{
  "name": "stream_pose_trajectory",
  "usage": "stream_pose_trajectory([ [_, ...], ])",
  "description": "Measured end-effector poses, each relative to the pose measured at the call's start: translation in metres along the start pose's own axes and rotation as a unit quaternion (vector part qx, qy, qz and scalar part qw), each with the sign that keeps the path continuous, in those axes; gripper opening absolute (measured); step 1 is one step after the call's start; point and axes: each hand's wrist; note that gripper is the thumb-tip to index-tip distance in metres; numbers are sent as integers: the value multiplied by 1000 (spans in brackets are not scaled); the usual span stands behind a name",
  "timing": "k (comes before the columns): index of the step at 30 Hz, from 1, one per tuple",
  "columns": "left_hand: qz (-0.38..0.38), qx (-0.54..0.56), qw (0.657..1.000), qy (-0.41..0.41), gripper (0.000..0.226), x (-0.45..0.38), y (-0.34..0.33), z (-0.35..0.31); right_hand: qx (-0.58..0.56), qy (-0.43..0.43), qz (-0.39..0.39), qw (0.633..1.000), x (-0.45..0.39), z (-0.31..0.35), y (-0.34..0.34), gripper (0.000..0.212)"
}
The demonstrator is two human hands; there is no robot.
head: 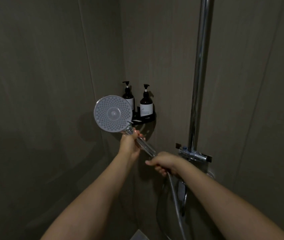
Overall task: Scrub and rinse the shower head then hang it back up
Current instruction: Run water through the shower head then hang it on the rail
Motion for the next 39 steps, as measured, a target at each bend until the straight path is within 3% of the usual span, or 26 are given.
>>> stream_pose_trajectory([
  [1, -21, -1, 1000, -8, 23, 0, -2, 1, 67, 39, -95, 992, -2, -1, -5, 16],
  [3, -69, 16, 997, -19, 19, 0, -5, 4, 218, 111, -291, 925, -9, -7, -16, 25],
  [5, -112, 46, 992, -23, 12, 2, -8, 7, 296, 157, -402, 852, -10, -11, -24, 22],
  [6, -126, 58, 990, -21, 8, 4, -10, 9, 311, 166, -423, 835, -9, -12, -25, 17],
  [8, -122, 70, 990, -10, 11, 6, -13, 9, 314, 150, -415, 841, -10, -11, -20, 14],
  [10, -82, 50, 995, 2, 20, 5, -10, 5, 251, 117, -347, 896, -11, -9, -17, 17],
  [12, -20, 14, 999, 26, 28, 2, -4, 0, 127, 70, -172, 974, -9, -7, -15, 14],
  [13, 10, 0, 999, 39, 31, 2, -2, -2, 62, 37, -59, 996, -6, -7, -14, 13],
  [15, 38, -19, 998, 50, 33, 3, 0, -4, -30, 12, 63, 997, -3, -9, -12, 24],
  [17, 6, -28, 999, 34, 32, 4, -5, -6, -3, 38, 1, 999, -4, -7, -12, 21],
  [19, -78, -20, 997, 2, 28, 4, -12, -4, 91, 98, -166, 977, -9, -5, -17, 13],
  [22, -218, 15, 975, -35, 20, 3, -19, 0, 255, 180, -379, 871, -12, -9, -27, 18],
  [24, -250, 20, 967, -41, 16, 4, -23, 3, 289, 199, -443, 825, -10, -12, -31, 13],
  [26, -230, 14, 972, -35, 13, 7, -24, 5, 297, 182, -440, 828, -11, -14, -29, 14],
  [31, -43, -3, 999, 13, 25, 6, -13, -1, 157, 143, -339, 917, -11, -13, -30, 18],
  [34, 45, -48, 997, 43, 34, 4, -8, -8, 58, 115, -287, 949, -15, -14, -39, 19],
  [37, 79, -92, 990, 67, 34, 4, -6, -12, 0, 125, -229, 965, -16, -16, -46, 14],
  [39, 91, -106, 987, 75, 32, 5, -6, -12, -32, 141, -175, 974, -14, -19, -43, 23],
])
Point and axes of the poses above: each hand's wrist, its own x-axis away from the middle knuckle, its own y-axis out of the back of the hand, z = x × y, and after that the axes turned 2 degrees about -x, right-handed
